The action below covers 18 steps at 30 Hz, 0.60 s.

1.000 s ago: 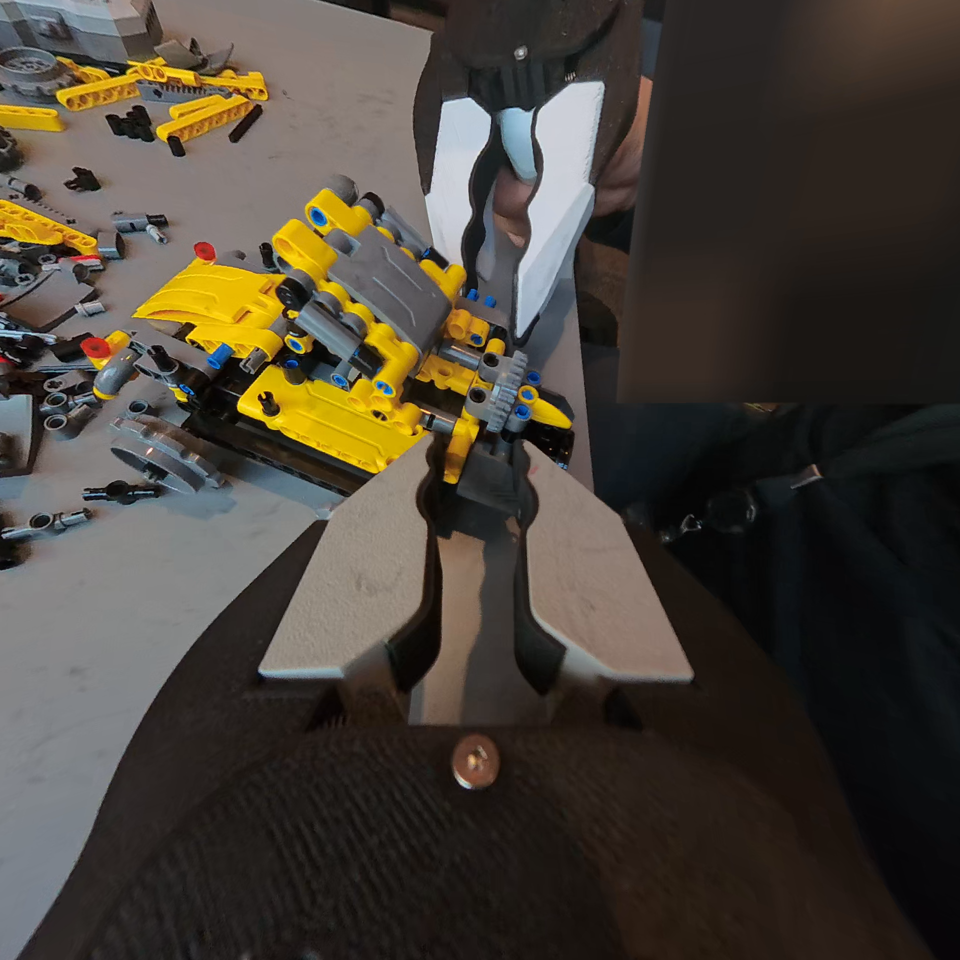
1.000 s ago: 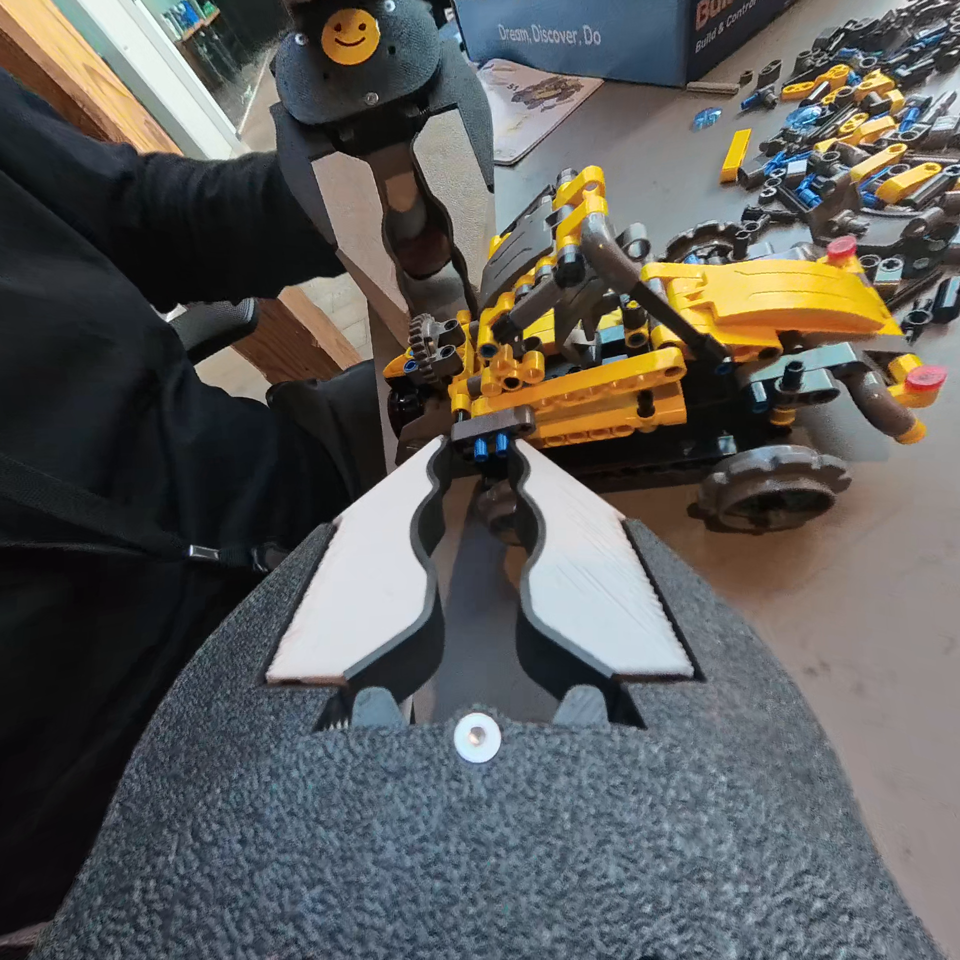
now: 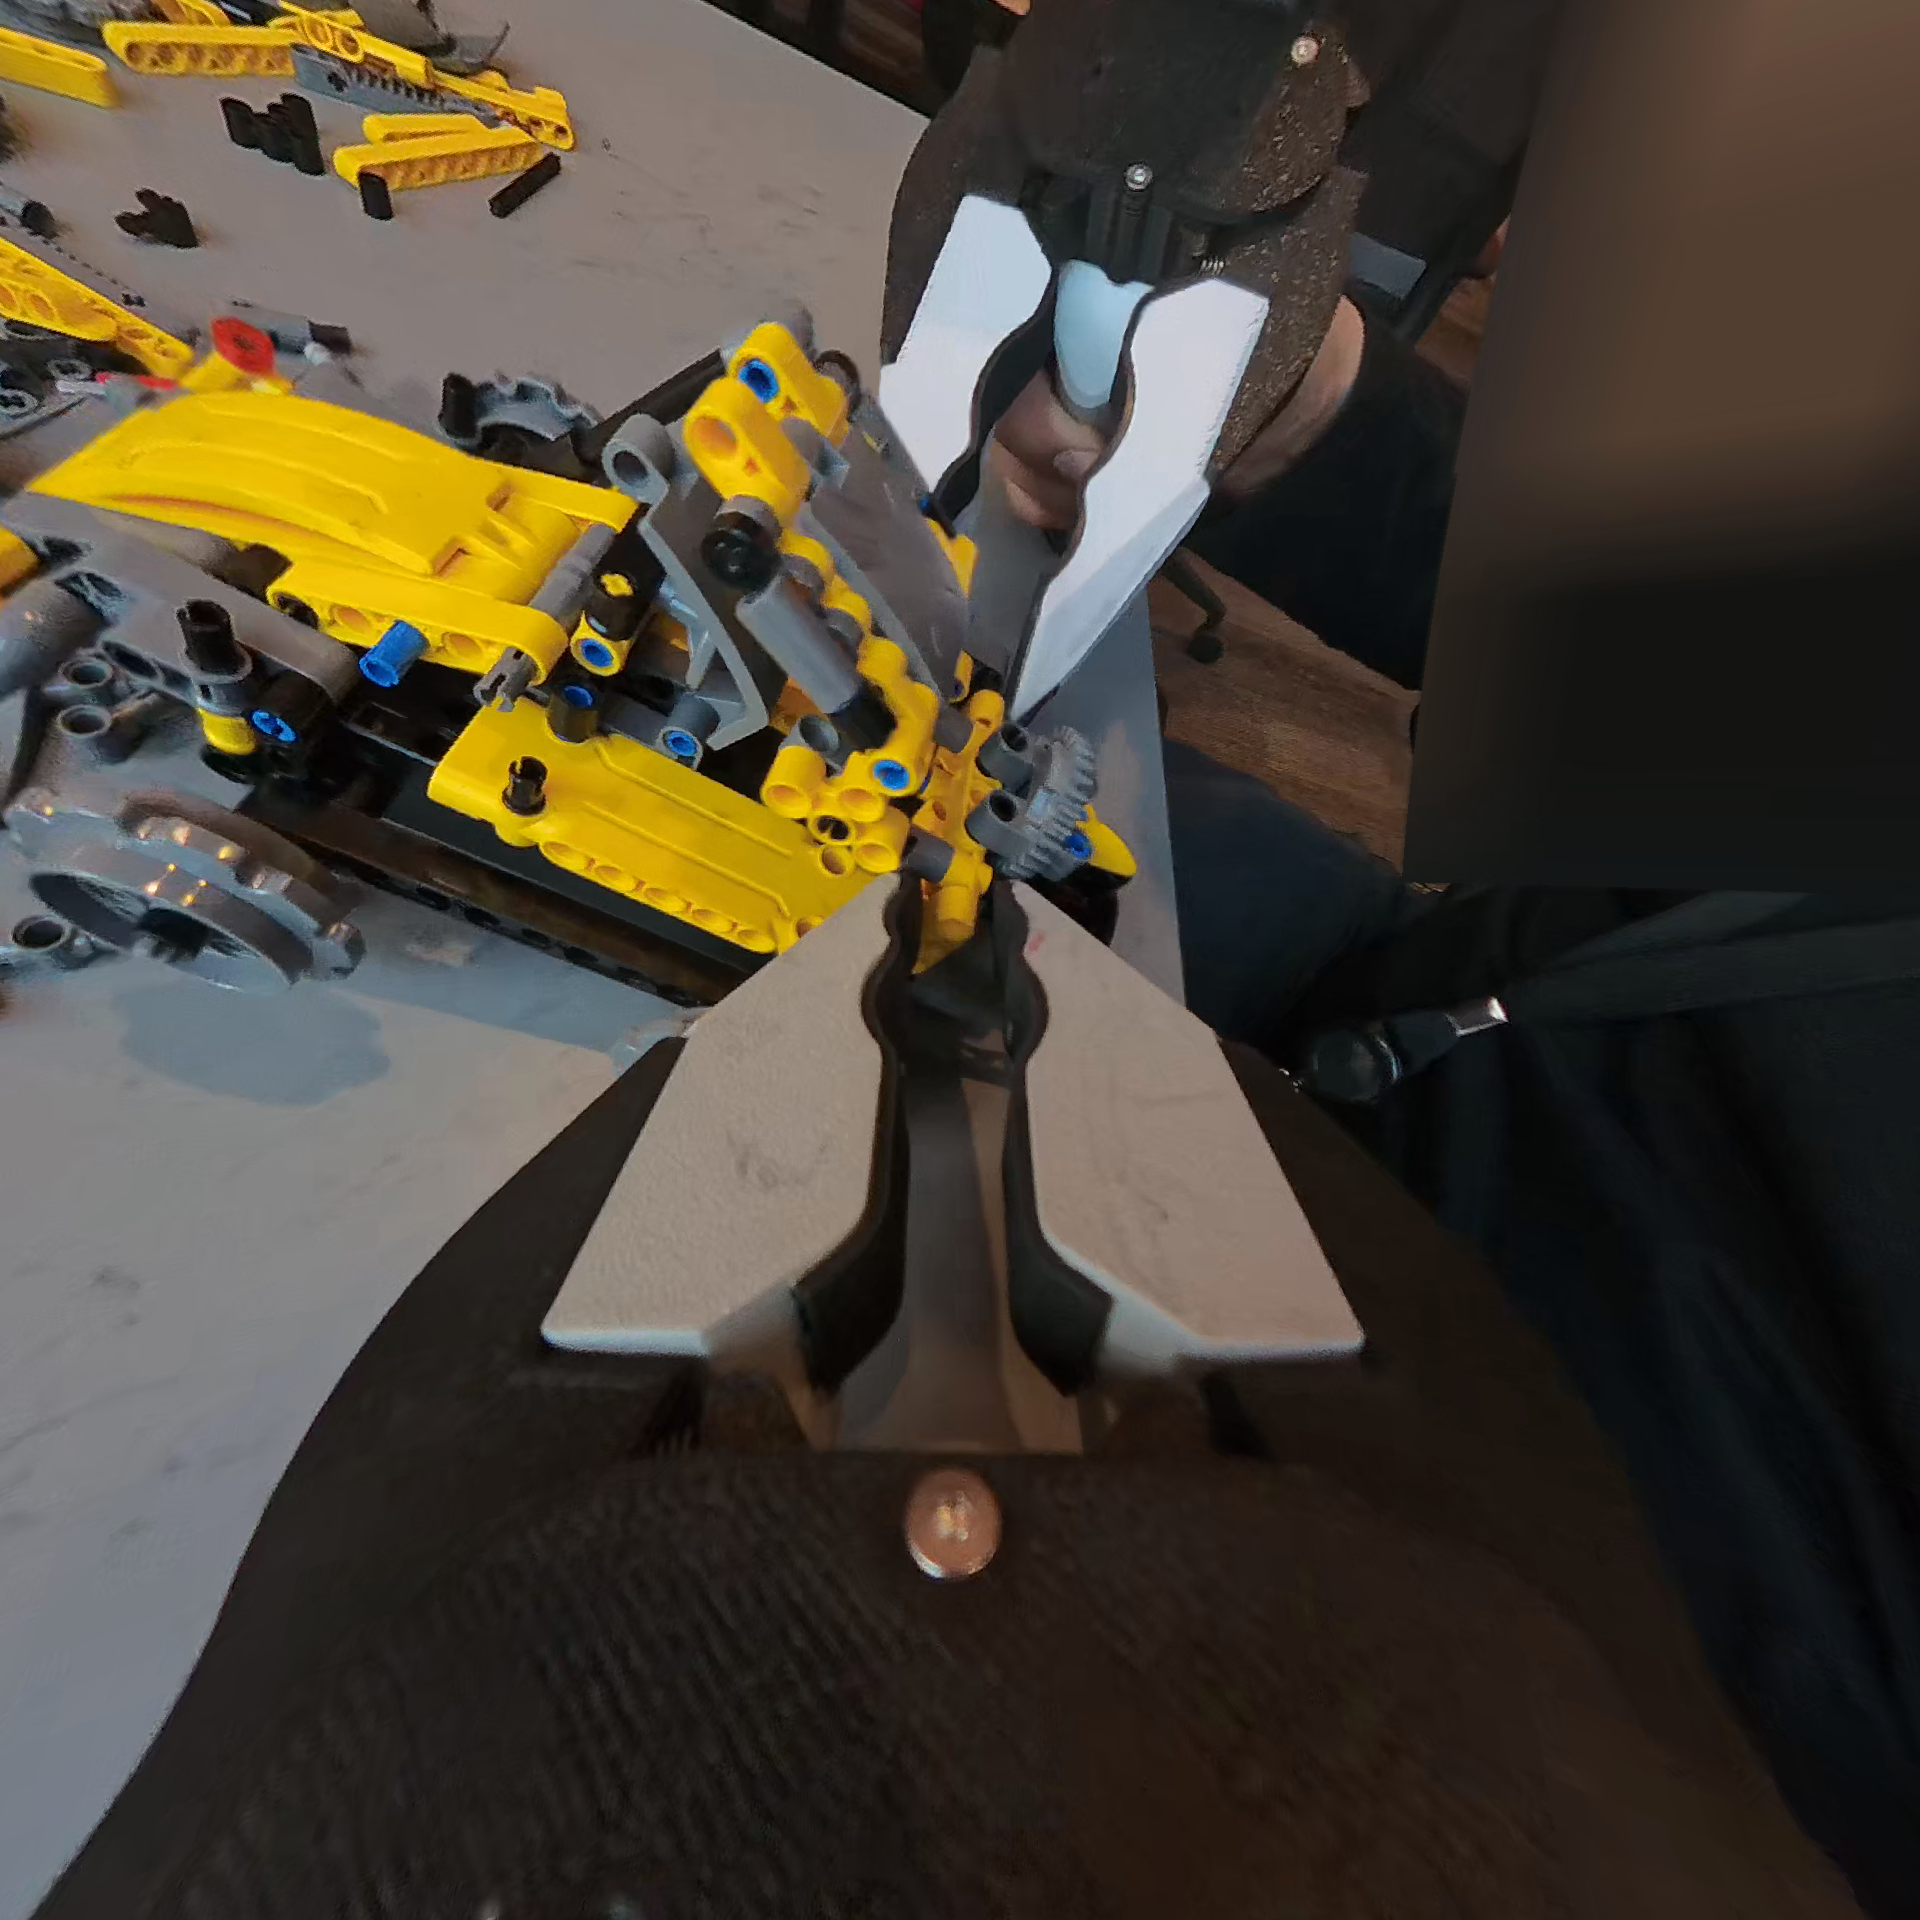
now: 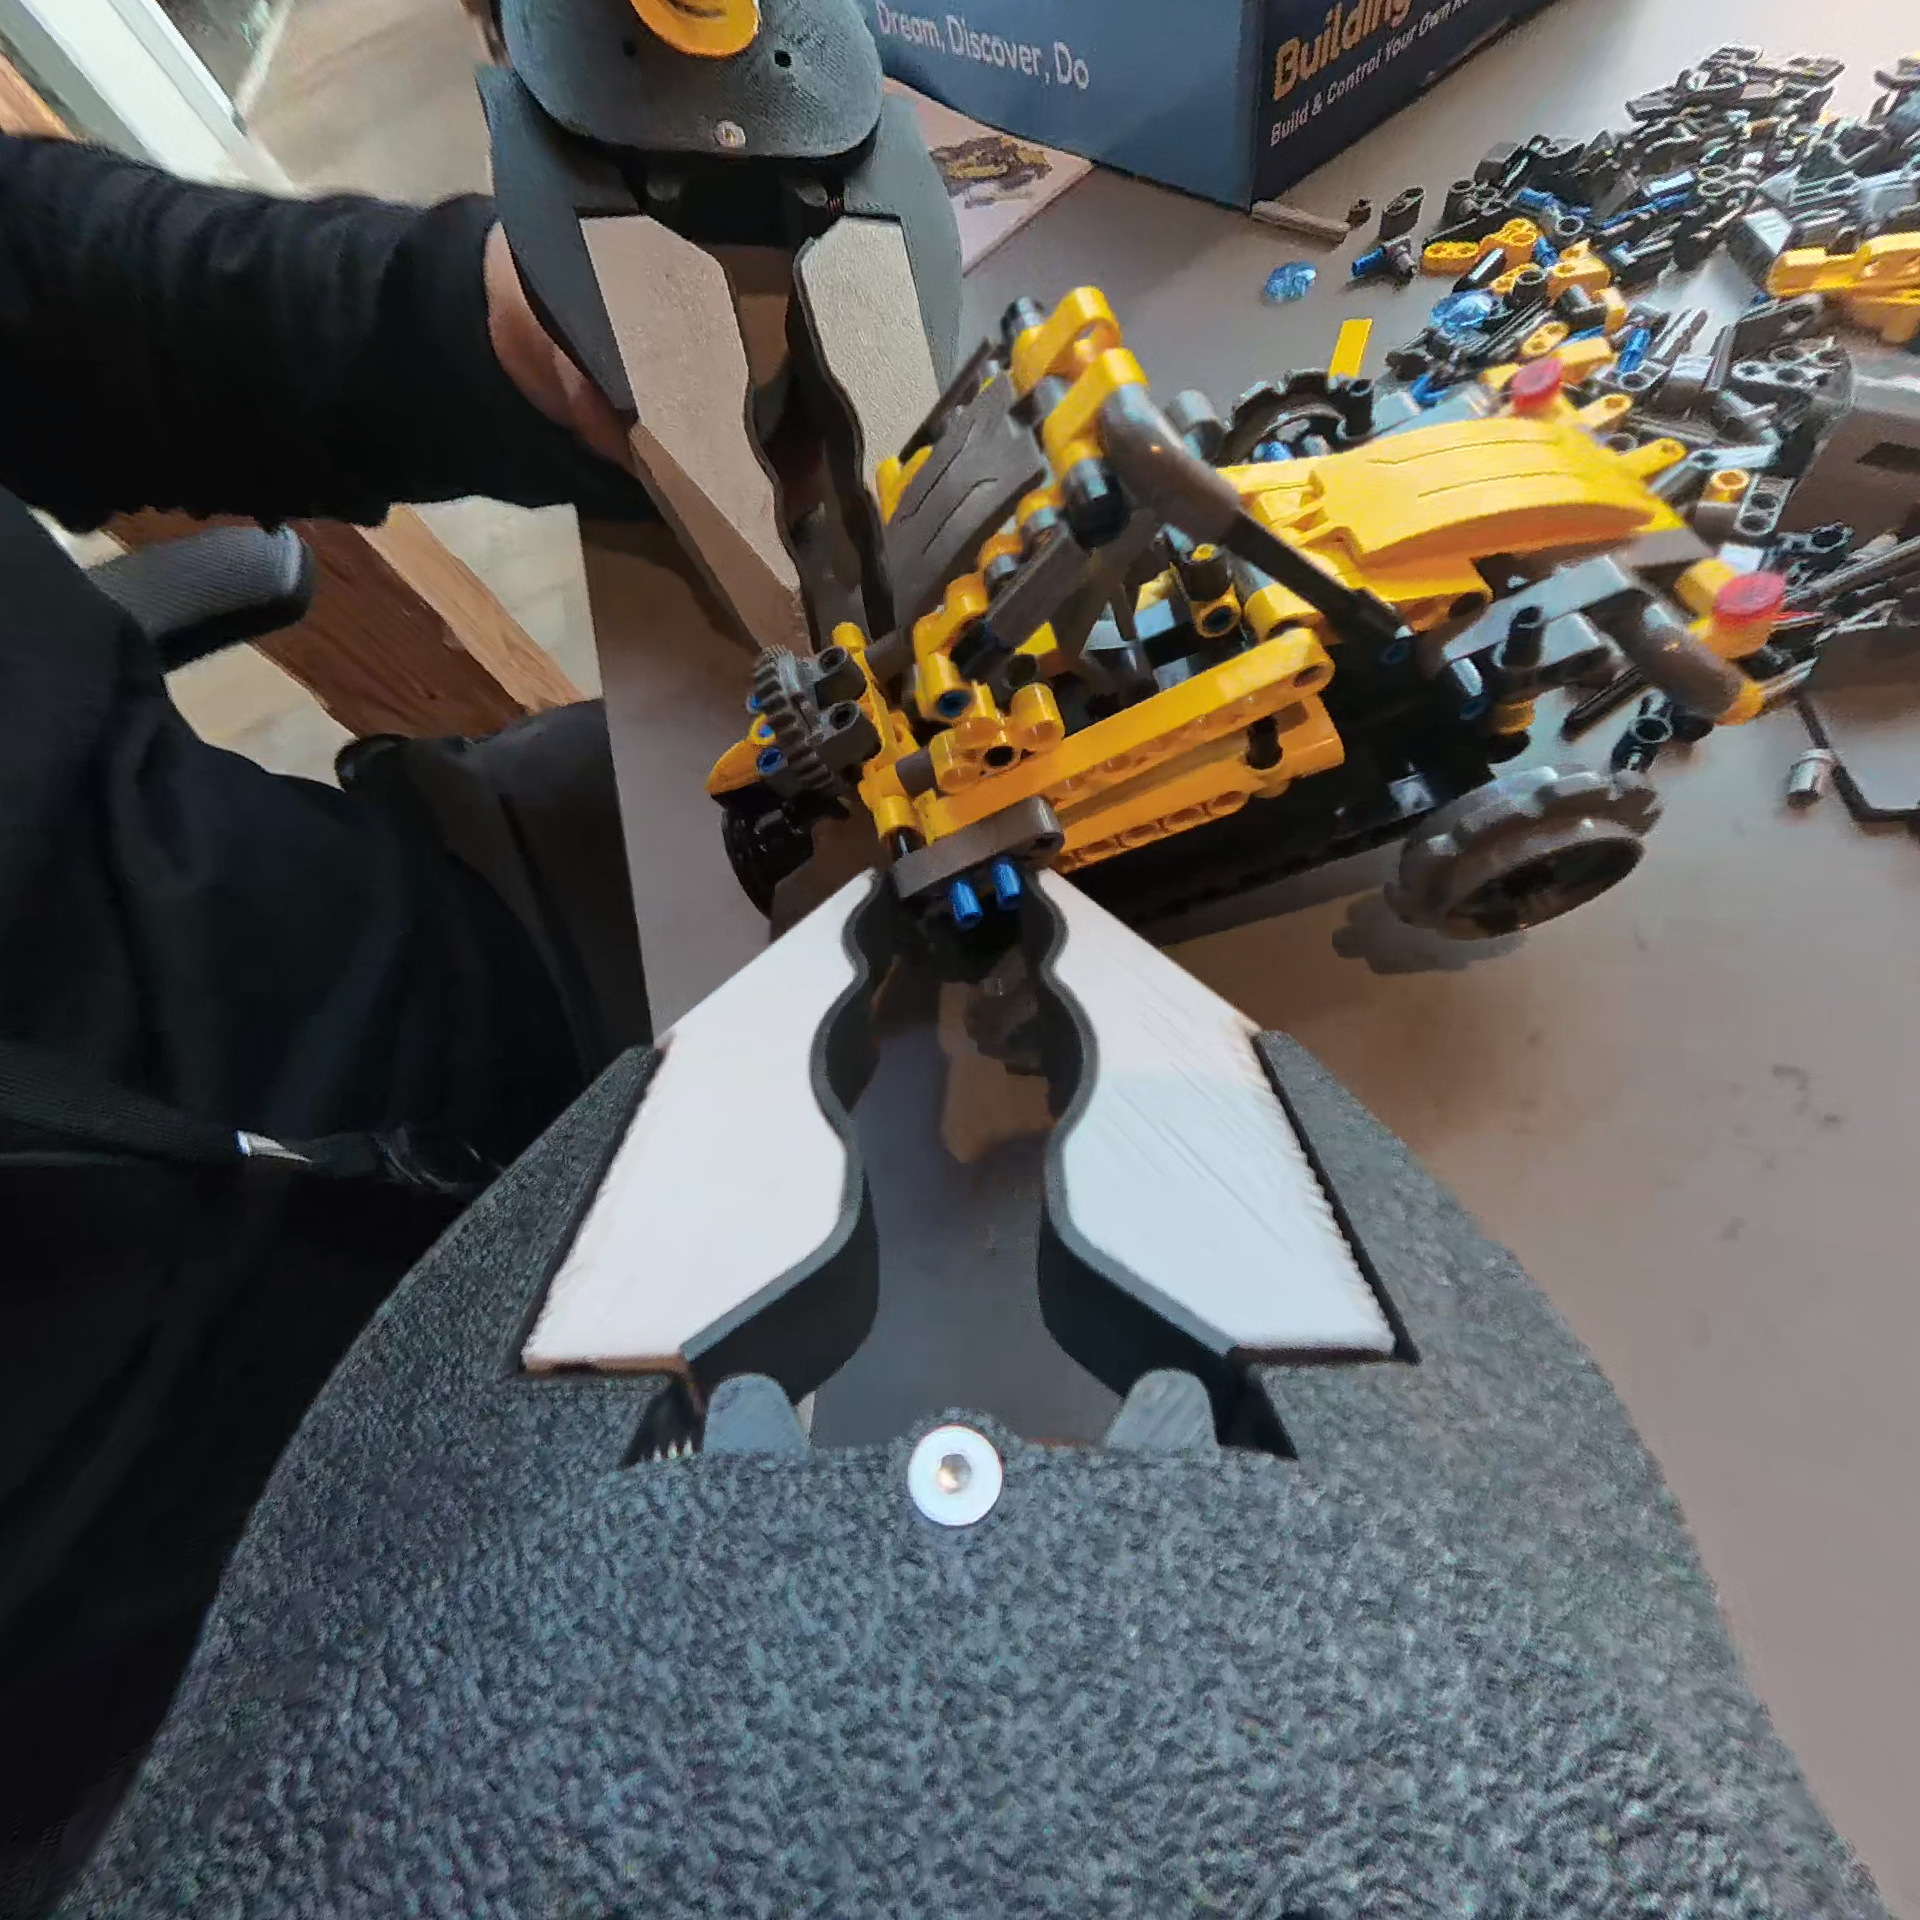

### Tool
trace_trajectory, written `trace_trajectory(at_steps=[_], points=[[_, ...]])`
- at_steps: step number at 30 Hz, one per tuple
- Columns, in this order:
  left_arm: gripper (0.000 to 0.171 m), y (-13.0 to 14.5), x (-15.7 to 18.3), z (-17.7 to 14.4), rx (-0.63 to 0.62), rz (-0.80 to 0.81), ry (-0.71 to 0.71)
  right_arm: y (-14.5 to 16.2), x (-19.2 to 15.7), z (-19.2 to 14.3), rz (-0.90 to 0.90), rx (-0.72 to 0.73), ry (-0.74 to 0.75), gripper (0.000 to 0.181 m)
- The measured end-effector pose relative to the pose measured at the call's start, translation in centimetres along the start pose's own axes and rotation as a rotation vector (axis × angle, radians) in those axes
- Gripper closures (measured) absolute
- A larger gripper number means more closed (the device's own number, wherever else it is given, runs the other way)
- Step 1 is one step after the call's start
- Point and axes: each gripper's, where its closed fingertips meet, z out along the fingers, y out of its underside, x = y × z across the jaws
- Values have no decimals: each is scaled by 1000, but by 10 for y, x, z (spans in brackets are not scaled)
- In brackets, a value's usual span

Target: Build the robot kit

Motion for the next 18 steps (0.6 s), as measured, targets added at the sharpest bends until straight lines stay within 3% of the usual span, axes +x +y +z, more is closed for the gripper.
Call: trace_trajectory(at_steps=[5, 9, 11, 15, 18], points=[[160, -1, 2, -2, 13, 0, -3, 2, -4, -14, -19, 8, -14, 146], [160, -2, 2, -4, 36, -25, 19, 11, -2, -34, -36, 26, 14, 159], [160, -3, 1, -5, 48, -41, 31, 17, -7, -38, -14, 41, -18, 181], [159, -2, 0, -6, 44, -26, 26, 9, -11, -44, -19, 98, 30, 181], [159, -2, 0, -5, 41, -27, 22, 2, -23, -31, 69, 145, 14, 181]])
